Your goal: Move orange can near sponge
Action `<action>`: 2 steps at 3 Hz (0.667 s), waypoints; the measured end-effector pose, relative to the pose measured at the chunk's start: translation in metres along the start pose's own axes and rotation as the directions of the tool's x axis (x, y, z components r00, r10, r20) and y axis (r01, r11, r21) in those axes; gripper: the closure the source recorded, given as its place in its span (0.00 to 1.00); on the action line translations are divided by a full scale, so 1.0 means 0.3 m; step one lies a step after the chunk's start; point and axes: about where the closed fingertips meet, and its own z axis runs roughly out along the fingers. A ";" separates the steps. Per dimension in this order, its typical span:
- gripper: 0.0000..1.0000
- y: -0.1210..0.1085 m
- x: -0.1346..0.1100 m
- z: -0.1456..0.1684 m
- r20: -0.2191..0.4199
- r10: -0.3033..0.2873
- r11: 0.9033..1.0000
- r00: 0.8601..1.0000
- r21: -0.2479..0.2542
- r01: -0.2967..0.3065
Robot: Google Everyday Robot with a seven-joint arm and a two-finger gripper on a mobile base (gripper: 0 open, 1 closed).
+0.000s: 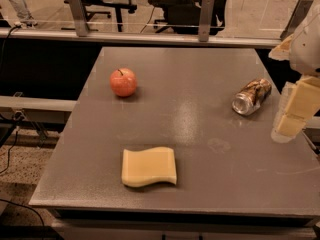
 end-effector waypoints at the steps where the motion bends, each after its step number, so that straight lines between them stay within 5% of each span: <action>1: 0.00 0.000 0.000 0.000 0.000 0.000 1.000 1.000 0.000 0.000; 2: 0.00 -0.019 -0.009 -0.012 -0.008 -0.043 0.999 0.999 0.012 0.043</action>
Offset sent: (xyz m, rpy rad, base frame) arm 0.0111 -0.0005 0.0070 -0.0546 -0.0123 0.0905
